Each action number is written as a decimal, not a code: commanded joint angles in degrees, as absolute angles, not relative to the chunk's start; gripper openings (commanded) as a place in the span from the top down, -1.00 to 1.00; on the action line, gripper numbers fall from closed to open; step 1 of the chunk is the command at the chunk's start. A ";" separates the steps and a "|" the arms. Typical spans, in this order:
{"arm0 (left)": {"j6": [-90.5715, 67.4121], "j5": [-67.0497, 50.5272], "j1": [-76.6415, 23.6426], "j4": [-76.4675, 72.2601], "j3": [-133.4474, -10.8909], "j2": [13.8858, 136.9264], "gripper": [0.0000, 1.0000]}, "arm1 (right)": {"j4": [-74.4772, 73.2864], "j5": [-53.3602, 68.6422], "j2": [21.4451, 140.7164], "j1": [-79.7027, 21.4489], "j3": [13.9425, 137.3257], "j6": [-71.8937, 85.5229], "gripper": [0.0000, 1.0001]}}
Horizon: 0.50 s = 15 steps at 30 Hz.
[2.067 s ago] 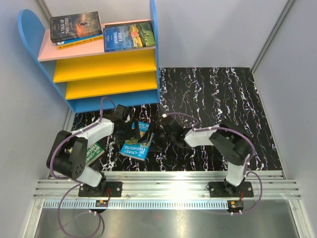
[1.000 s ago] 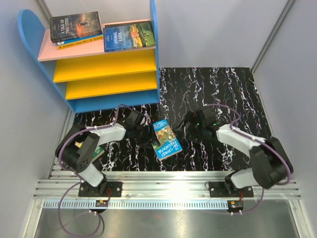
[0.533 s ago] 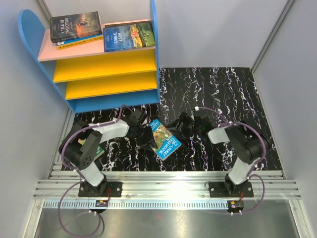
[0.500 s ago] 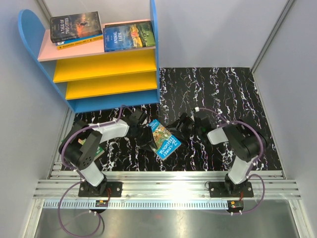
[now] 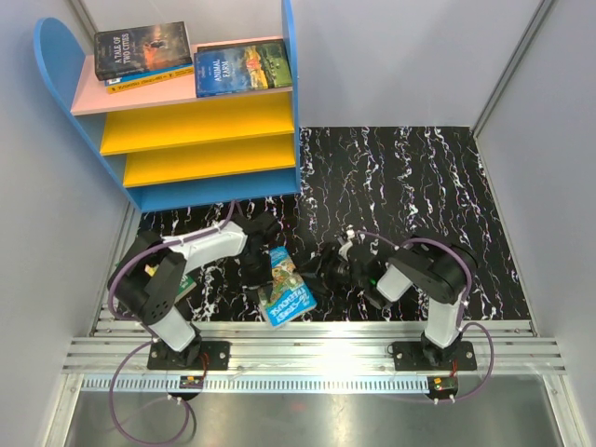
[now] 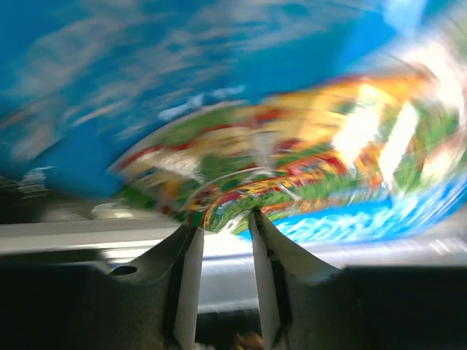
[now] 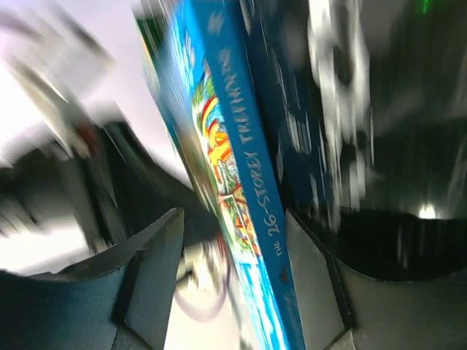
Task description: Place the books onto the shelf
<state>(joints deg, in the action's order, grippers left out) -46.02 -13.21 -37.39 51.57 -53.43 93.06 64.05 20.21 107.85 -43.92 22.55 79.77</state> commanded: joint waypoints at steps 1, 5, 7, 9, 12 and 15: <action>-45.44 2.17 -37.53 35.50 -61.51 90.71 1.00 | 64.52 37.44 102.75 -50.71 19.17 85.08 -0.28; -46.84 8.61 -38.41 35.52 -59.69 85.53 1.00 | 59.25 36.65 97.39 -50.71 17.32 83.59 -0.25; -47.28 8.96 -38.50 34.89 -58.37 84.20 1.00 | 54.44 36.48 94.05 -50.71 17.23 82.53 -0.25; -47.72 9.32 -38.58 34.72 -57.49 83.76 1.00 | 50.82 36.30 91.34 -50.71 17.75 80.52 -0.27; -46.76 9.05 -38.58 34.19 -55.38 82.27 1.00 | 44.22 36.12 88.17 -50.71 19.16 78.23 -0.30; -44.39 9.58 -38.50 34.89 -54.32 79.64 0.14 | 38.51 34.55 84.83 -50.71 19.77 76.73 -0.32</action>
